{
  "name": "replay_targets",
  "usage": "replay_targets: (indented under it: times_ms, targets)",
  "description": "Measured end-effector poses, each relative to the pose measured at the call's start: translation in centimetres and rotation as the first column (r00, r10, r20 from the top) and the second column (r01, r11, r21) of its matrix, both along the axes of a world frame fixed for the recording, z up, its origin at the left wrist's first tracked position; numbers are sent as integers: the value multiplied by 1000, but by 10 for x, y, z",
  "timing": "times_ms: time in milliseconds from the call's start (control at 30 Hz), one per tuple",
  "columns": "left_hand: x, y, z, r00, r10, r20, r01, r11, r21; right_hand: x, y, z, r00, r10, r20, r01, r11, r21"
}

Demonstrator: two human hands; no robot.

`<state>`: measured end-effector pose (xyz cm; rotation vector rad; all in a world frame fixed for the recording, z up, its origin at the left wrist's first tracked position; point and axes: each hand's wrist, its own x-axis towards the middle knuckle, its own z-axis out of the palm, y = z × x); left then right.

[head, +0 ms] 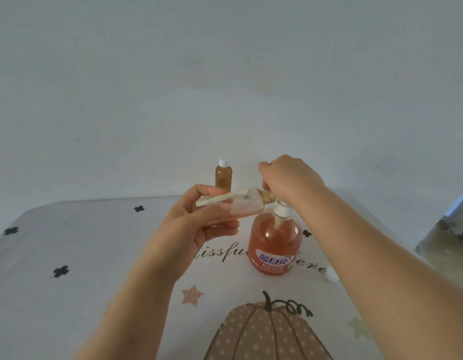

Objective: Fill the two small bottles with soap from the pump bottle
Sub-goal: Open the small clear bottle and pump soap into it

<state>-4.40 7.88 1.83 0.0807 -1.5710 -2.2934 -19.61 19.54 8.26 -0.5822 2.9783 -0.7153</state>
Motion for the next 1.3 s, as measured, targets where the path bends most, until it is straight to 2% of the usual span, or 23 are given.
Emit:
replay_targets:
  times_ms: [233, 367, 533, 733, 1300]
  targets:
    - [0, -2, -2, 1000, -26, 1, 26, 1000, 1, 0, -1, 0, 1000, 4, 21, -4, 1000, -7]
    - [-2, 0, -1, 999, -48, -4, 48, 999, 23, 1, 2, 8, 999, 22, -37, -22, 1000, -19]
    - [0, 3, 1, 999, -54, 1, 54, 997, 48, 2, 1, 14, 994, 42, -97, -38, 998, 42]
    - [0, 3, 3, 998, -61, 5, 61, 998, 27, 0, 0, 13, 1000, 19, -25, -19, 1000, 17]
    - [-1, 3, -2, 999, -54, 8, 54, 998, 12, 2, 1, 8, 1000, 13, -4, -13, 1000, -5]
